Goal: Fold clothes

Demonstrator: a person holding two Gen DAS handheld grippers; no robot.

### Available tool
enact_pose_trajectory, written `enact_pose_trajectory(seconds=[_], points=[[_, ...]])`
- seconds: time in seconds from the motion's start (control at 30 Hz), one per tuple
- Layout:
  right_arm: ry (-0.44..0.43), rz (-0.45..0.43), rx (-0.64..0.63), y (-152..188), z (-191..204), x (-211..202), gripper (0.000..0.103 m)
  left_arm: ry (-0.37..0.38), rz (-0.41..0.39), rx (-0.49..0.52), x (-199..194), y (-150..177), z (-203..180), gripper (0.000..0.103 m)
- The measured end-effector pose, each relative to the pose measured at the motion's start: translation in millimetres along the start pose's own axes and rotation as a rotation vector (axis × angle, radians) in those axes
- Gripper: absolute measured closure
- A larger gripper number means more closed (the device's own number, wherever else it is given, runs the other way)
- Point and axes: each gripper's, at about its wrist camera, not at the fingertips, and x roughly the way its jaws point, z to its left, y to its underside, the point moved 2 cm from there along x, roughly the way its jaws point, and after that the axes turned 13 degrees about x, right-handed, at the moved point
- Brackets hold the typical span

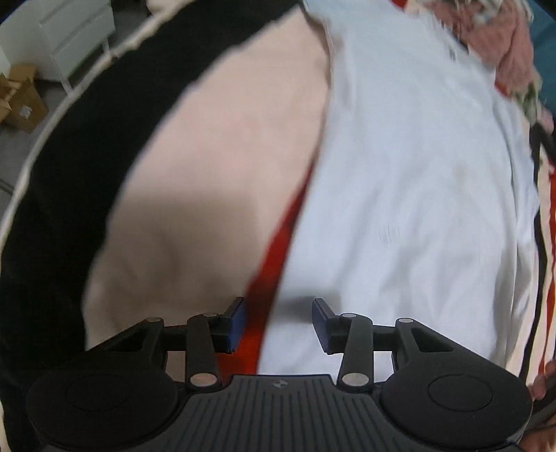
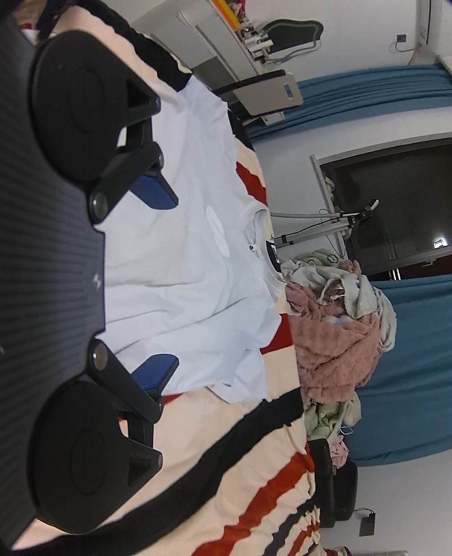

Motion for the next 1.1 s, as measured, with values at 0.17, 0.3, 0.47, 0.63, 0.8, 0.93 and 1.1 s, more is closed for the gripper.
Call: enact_pose_trajectory(seconds=[0.17,0.3,0.47,0.63,0.8,0.93,1.1], points=[[0.017,-0.007,0.019,-1,-7,-10,0.012,-0.081,0.065,0.053,2,22,-28,0.084],[0.037,0.004,0.042,-1,-15,-9,0.012,-0.121,0.040,0.129,-18,30,-41,0.099],[0.036,-0.010,0.038,-2,-17,-16,0.012,-0.215,0.005,0.125,-67,28,-21,0.099],[0.015,-0.027,0.008,-4,-9,-20,0.012,-0.275,-0.055,0.166,-97,26,-17,0.099],[-0.007,-0.038,-0.016,-7,-2,-25,0.012,-0.286,-0.138,0.265,-120,20,-24,0.061],[-0.029,-0.061,-0.022,-12,3,-32,0.012,-0.264,-0.334,0.344,-152,22,-54,0.039],[-0.042,-0.096,-0.040,-16,9,-41,0.012,-0.215,-0.568,0.439,-150,21,-132,0.021]])
